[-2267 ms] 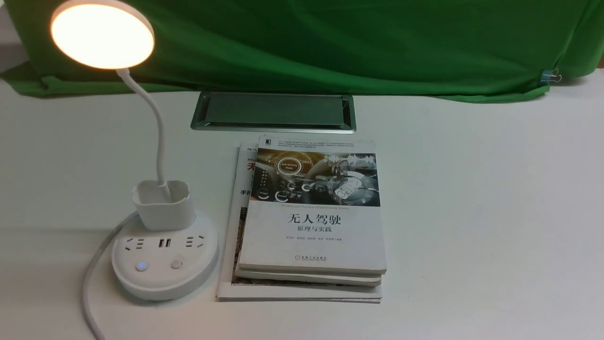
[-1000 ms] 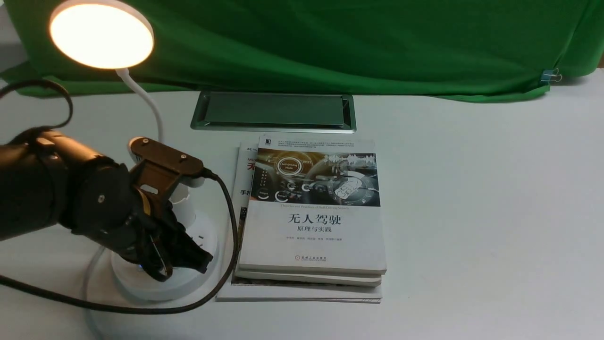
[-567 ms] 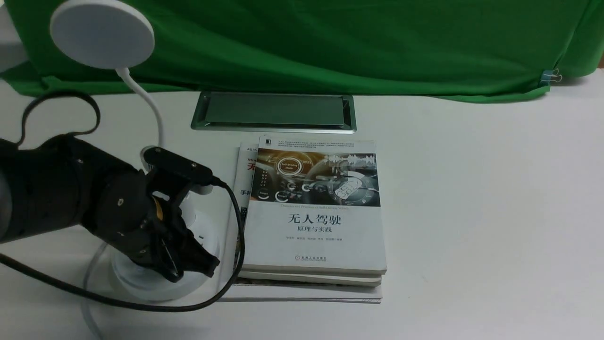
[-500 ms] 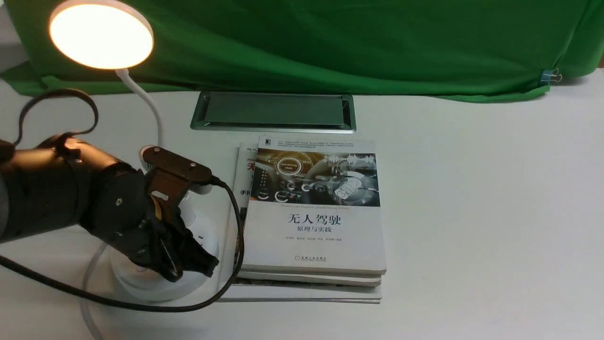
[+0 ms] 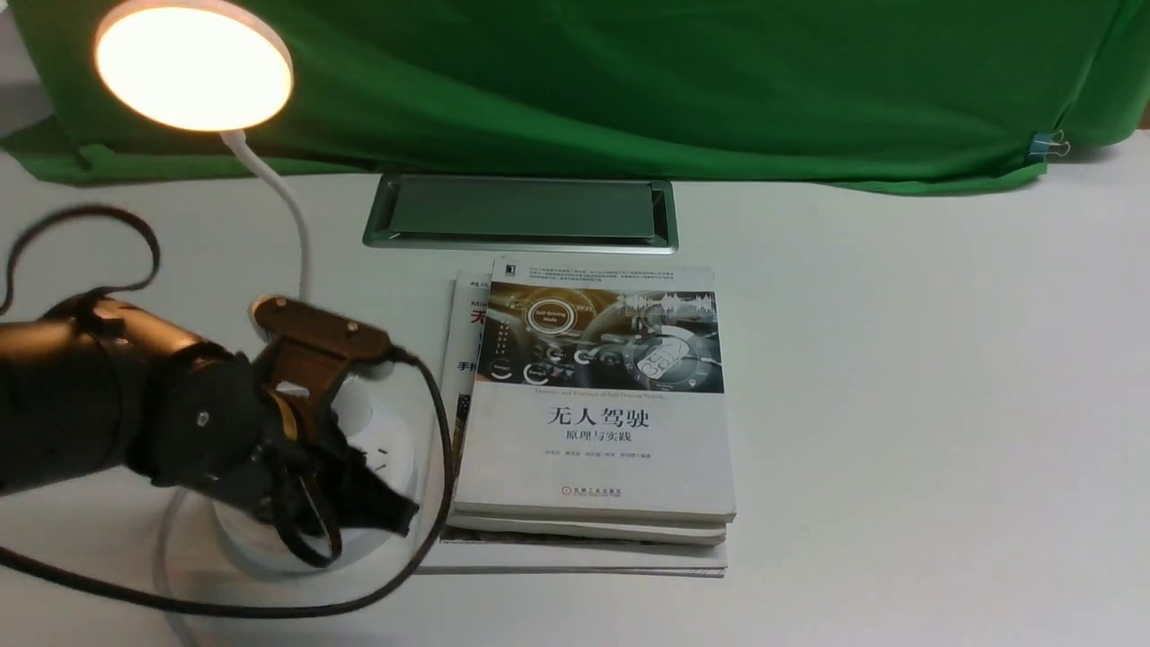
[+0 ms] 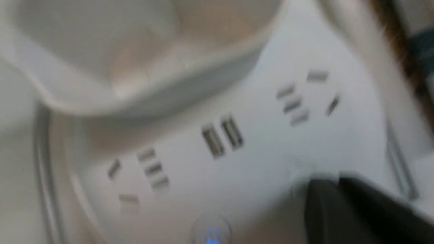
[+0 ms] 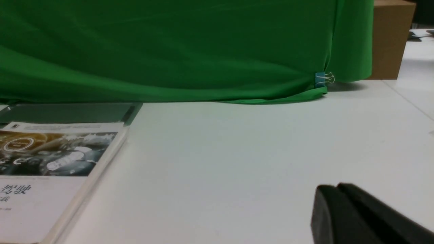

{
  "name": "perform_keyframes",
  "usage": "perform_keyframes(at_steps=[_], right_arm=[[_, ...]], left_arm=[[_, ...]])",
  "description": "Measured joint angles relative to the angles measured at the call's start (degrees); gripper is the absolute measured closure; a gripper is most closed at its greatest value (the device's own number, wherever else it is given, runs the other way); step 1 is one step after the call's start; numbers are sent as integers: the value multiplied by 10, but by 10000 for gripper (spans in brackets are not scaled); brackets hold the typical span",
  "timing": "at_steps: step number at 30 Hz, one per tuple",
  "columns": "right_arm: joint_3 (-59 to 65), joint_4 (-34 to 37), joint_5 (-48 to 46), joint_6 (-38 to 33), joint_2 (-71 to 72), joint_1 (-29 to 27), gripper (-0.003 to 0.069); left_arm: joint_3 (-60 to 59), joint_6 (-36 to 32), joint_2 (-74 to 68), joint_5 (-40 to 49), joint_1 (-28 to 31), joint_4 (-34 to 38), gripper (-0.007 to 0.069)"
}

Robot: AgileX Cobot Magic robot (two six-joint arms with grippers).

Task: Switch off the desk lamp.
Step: Use the left arm to press the button switch on the lamp holder

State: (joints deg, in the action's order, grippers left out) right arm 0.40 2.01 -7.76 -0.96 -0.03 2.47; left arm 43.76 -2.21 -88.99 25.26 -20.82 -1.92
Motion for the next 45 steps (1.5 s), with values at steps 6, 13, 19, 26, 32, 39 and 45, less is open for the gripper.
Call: perform_keyframes(at_steps=[6, 13, 19, 26, 32, 39, 45], right_arm=[[0, 0, -1, 0, 0, 0, 621], [0, 0, -1, 0, 0, 0, 621], [0, 0, -1, 0, 0, 0, 621], [0, 0, -1, 0, 0, 0, 621], [0, 0, -1, 0, 0, 0, 621], [0, 0, -1, 0, 0, 0, 621], [0, 0, -1, 0, 0, 0, 621]], left_arm=[[5, -1, 12, 18, 0, -1, 606], [27, -1, 57, 23, 0, -2, 606], [4, -3, -2, 6, 0, -5, 606], [15, -2, 0, 12, 0, -7, 606], [31, -2, 50, 24, 0, -10, 606], [-4, 6, 23, -5, 0, -11, 606], [6, 10, -12, -22, 0, -17, 606]])
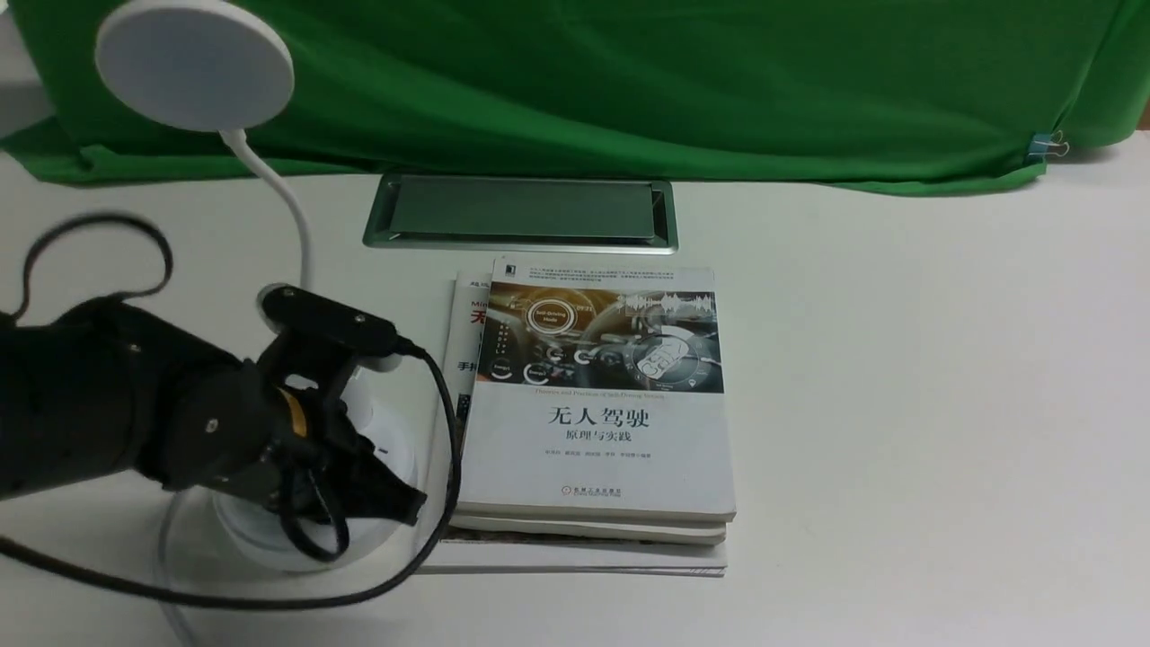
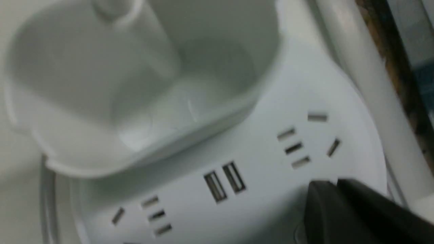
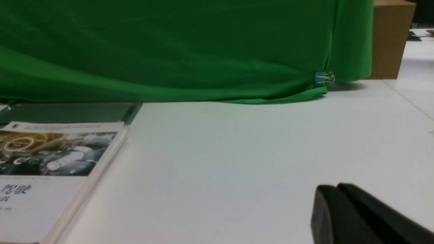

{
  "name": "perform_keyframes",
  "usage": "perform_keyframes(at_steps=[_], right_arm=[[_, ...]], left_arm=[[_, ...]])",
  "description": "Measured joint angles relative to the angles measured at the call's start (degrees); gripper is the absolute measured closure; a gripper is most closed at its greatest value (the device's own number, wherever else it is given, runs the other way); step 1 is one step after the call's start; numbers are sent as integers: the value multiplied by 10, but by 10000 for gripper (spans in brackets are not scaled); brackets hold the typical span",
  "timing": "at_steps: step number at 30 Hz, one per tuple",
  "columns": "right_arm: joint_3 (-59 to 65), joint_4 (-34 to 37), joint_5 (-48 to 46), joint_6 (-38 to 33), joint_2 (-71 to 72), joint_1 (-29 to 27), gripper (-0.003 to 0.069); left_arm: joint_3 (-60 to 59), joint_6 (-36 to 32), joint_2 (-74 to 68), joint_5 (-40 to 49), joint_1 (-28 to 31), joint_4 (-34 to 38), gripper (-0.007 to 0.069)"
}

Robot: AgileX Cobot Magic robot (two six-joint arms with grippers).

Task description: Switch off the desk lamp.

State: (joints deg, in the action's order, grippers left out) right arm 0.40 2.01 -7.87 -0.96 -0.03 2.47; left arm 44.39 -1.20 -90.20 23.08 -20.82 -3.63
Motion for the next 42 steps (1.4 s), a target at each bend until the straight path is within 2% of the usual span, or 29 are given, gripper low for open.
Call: perform_keyframes(at_steps=[5, 12, 22, 26, 29, 35, 36, 37, 42], right_arm=[[0, 0, 0, 0, 0, 0, 621], [0, 0, 0, 0, 0, 0, 621], [0, 0, 0, 0, 0, 0, 621], [0, 0, 0, 0, 0, 0, 621], [0, 0, 0, 0, 0, 0, 621], [0, 0, 0, 0, 0, 0, 621], [0, 0, 0, 0, 0, 0, 621], [0, 0, 0, 0, 0, 0, 621], [0, 0, 0, 0, 0, 0, 621]], left_arm=[[27, -1, 22, 56, 0, -4, 606], [35, -1, 65, 61, 0, -15, 606], [-21, 6, 10, -11, 6, -12, 606], [-1, 5, 32, 45, 15, -1, 606], [16, -9, 92, 77, 20, 7, 606], [22, -35, 261, 134, 20, 66, 606], [6, -37, 325, 141, 20, 88, 606], [0, -37, 325, 141, 20, 93, 606], [-128, -67, 544, 50, 20, 177, 606]])
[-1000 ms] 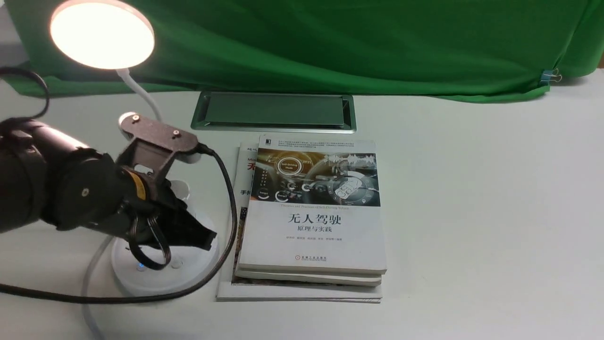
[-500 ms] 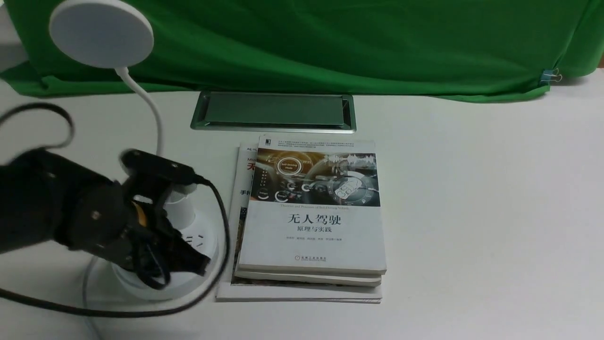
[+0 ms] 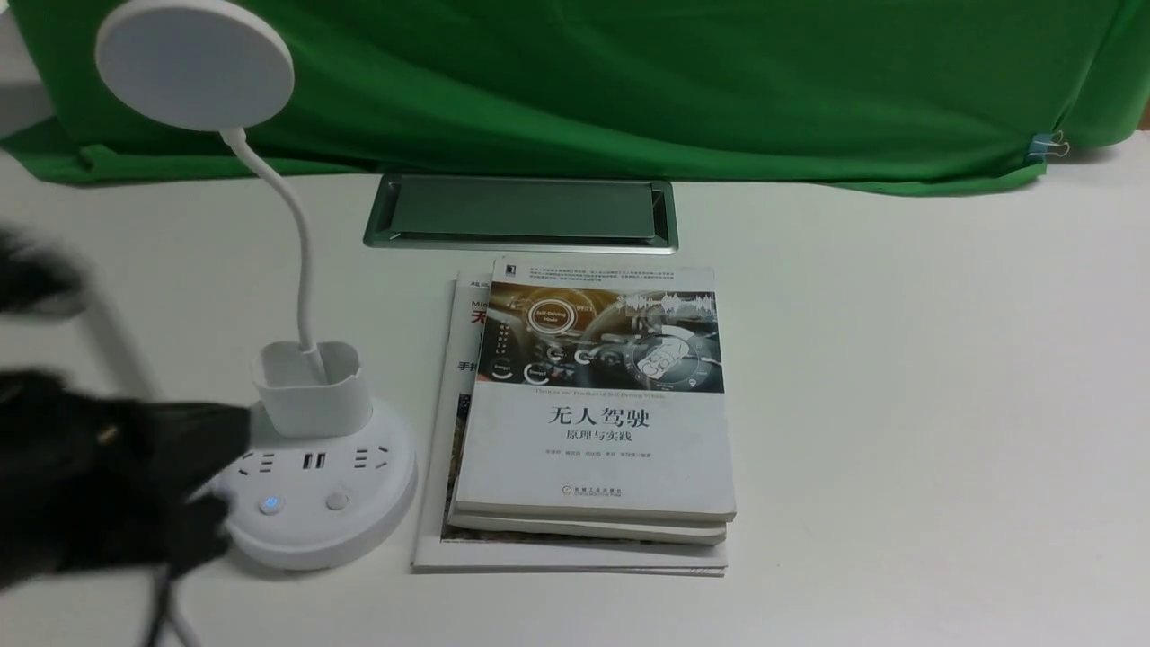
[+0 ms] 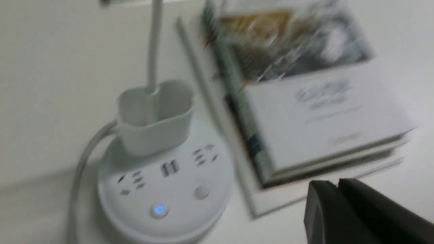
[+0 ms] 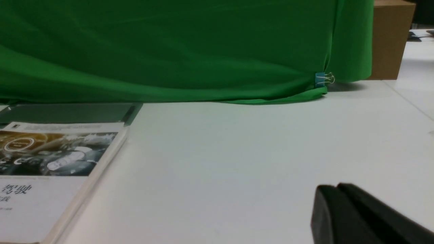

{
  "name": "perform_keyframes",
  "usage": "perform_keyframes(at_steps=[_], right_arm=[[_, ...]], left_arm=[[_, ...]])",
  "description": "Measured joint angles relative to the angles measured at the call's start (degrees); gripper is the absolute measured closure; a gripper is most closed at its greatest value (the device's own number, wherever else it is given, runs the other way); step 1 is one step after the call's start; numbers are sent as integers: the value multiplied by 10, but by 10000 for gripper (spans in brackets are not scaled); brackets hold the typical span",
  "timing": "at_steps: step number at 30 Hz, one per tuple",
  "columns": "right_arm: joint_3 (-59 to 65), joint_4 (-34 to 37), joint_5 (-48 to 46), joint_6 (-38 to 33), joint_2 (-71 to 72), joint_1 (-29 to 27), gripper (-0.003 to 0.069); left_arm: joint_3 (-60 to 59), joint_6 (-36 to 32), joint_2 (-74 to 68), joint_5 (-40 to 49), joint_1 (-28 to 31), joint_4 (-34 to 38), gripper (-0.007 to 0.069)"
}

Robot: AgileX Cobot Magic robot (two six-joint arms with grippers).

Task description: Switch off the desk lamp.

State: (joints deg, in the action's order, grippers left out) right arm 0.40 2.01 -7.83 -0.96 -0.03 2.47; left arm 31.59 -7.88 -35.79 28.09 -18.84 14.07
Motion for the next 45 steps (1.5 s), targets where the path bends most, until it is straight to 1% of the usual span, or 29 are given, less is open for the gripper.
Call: perform_keyframes(at_steps=[3, 6, 10, 12, 15, 19, 31, 33, 35, 36, 37, 38, 41, 43, 45], right_arm=[[0, 0, 0, 0, 0, 0, 621], [0, 0, 0, 0, 0, 0, 621], [0, 0, 0, 0, 0, 0, 621], [0, 0, 0, 0, 0, 0, 621], [0, 0, 0, 0, 0, 0, 621], [0, 0, 0, 0, 0, 0, 621], [0, 0, 0, 0, 0, 0, 621], [0, 0, 0, 0, 0, 0, 621], [0, 0, 0, 0, 0, 0, 621], [0, 0, 0, 0, 0, 0, 621], [0, 0, 0, 0, 0, 0, 622], [0, 0, 0, 0, 0, 0, 621], [0, 0, 0, 0, 0, 0, 622], [0, 0, 0, 0, 0, 0, 622], [0, 0, 0, 0, 0, 0, 622]], left_arm=[[-62, -2, 110, -64, 0, 6, 606], [-102, -2, 216, -113, 0, -11, 606], [-116, -2, 305, -106, 0, -26, 606], [-117, -2, 347, -80, 0, -45, 606], [-117, -2, 359, -49, 0, -52, 606], [-118, -2, 361, -31, 0, -56, 606], [-127, -2, 361, -38, 1, -60, 606], [-140, -3, 361, -45, 14, -71, 606], [-161, -5, 360, -58, 61, -93, 606], [-165, -5, 360, -59, 66, -94, 606], [-183, -7, 360, -68, 115, -98, 606], [-198, -9, 360, -74, 142, -99, 606], [-250, -11, 360, -83, 201, -105, 606], [-282, -11, 360, -83, 217, -108, 606], [-312, -17, 359, -78, 219, -120, 606]])
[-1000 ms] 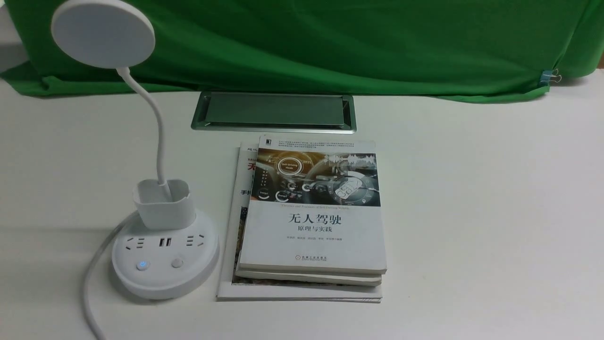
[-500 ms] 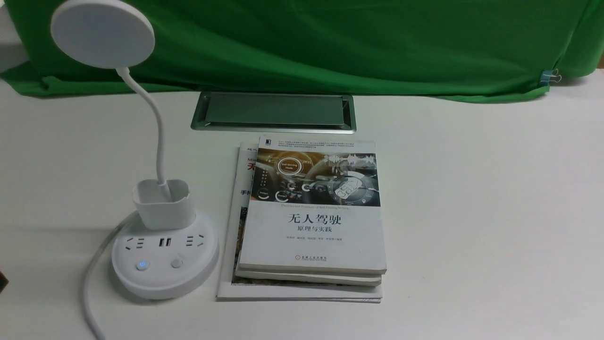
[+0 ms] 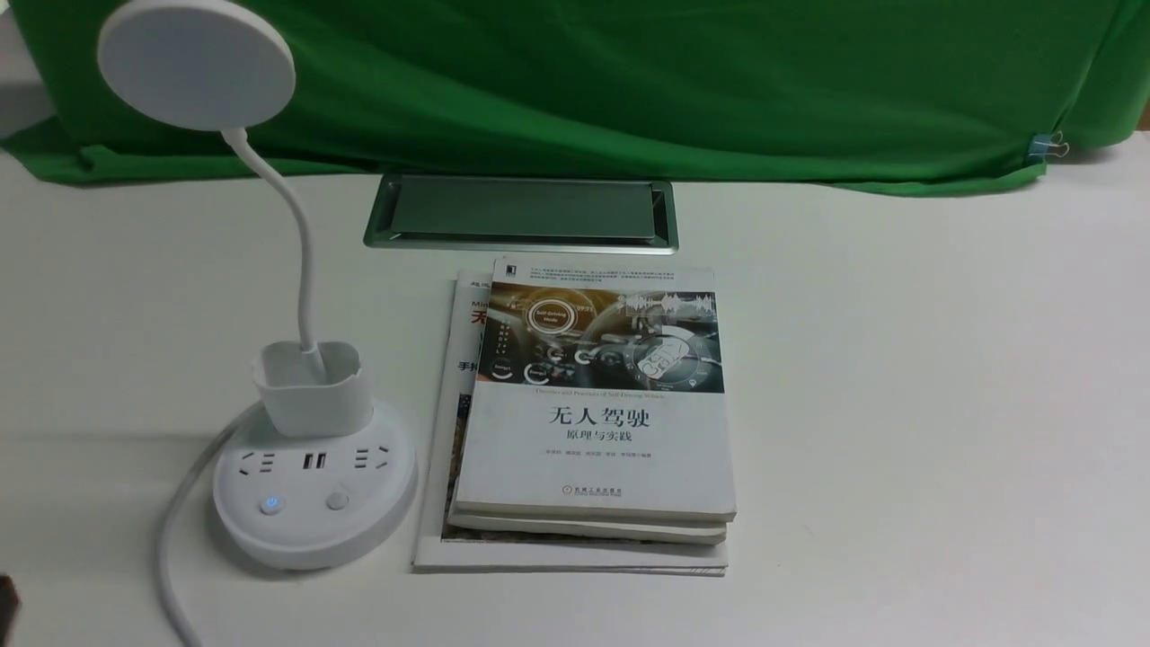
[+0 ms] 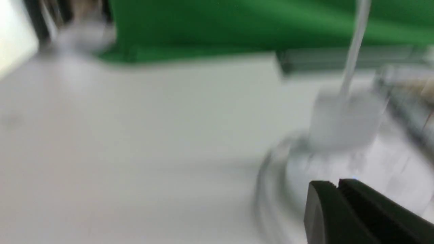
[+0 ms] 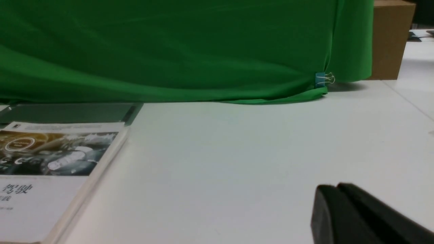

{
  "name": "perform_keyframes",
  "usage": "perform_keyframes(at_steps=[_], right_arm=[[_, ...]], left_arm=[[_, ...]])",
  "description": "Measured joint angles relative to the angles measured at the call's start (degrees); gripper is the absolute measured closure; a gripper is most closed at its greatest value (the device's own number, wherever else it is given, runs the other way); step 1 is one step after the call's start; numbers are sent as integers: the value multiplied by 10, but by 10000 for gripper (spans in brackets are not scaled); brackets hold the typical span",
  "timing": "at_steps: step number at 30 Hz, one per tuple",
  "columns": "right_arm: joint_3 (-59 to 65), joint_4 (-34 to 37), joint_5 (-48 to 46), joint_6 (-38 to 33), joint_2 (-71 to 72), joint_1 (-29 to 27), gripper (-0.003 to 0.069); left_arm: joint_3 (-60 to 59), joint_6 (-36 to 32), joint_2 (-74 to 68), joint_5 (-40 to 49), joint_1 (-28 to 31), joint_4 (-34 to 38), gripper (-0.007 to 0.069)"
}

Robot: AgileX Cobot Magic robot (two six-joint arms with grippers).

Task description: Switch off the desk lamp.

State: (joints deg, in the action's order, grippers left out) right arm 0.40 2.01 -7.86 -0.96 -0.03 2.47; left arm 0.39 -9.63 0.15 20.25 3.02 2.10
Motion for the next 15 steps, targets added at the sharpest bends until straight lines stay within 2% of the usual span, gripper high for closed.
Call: perform_keyframes(at_steps=[4, 15], right_arm=[[0, 0, 0, 0, 0, 0, 622], [0, 0, 0, 0, 0, 0, 622]], left_arm=[[-8, -12, 0, -62, -14, -2, 606], [-8, -13, 0, -73, -33, 28, 606]])
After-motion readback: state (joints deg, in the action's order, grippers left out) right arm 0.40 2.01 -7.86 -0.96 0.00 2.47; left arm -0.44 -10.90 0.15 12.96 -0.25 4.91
